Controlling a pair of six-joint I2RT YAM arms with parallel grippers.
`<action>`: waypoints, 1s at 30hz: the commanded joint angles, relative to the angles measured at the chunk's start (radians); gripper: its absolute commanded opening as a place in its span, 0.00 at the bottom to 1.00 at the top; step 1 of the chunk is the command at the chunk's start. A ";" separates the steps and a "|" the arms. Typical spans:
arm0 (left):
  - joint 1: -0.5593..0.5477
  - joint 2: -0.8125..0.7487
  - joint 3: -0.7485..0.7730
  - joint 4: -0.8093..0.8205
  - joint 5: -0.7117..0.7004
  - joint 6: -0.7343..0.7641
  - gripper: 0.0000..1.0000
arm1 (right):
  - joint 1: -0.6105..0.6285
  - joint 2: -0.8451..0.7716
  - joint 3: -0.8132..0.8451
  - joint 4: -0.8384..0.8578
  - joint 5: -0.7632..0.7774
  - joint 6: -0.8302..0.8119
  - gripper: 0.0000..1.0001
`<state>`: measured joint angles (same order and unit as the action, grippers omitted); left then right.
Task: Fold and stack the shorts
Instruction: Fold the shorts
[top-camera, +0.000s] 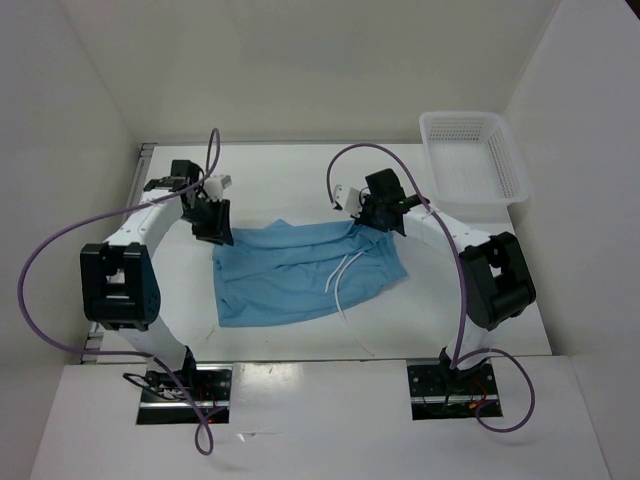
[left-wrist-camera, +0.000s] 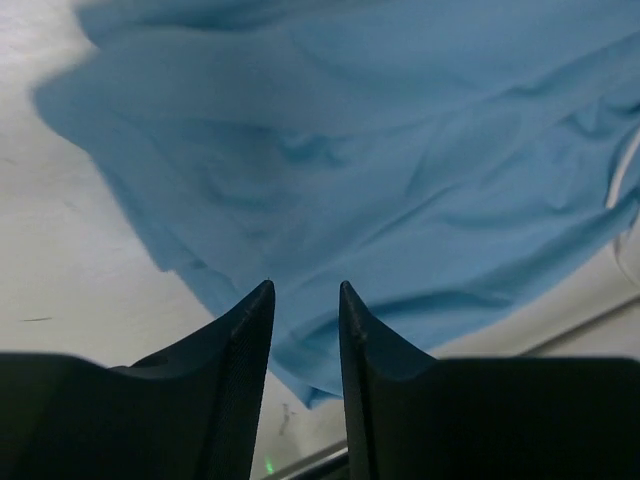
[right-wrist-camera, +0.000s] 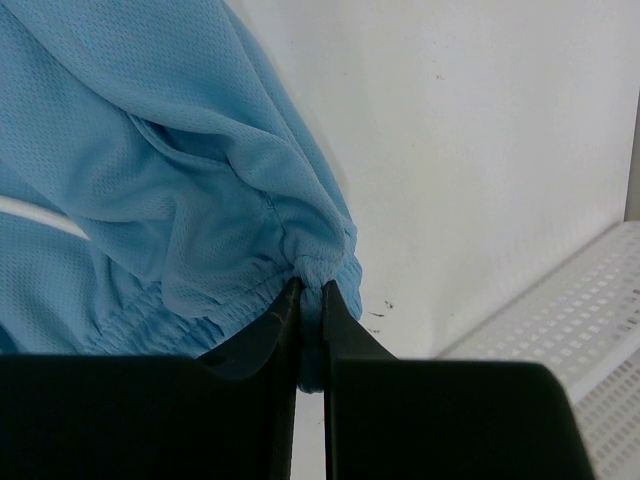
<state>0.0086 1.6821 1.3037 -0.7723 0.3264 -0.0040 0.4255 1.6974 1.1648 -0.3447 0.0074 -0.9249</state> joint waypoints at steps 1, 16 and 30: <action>0.008 0.036 -0.075 -0.062 0.147 0.004 0.39 | -0.007 0.011 0.042 0.036 -0.006 0.004 0.00; 0.028 0.034 -0.187 0.051 0.043 0.004 0.36 | -0.007 -0.025 -0.010 0.036 0.003 -0.023 0.00; 0.067 0.093 -0.187 0.111 -0.026 0.004 0.39 | -0.007 -0.044 -0.028 0.036 0.013 -0.042 0.00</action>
<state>0.0666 1.7496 1.1217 -0.6914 0.3107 -0.0044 0.4255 1.6966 1.1496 -0.3443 0.0151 -0.9520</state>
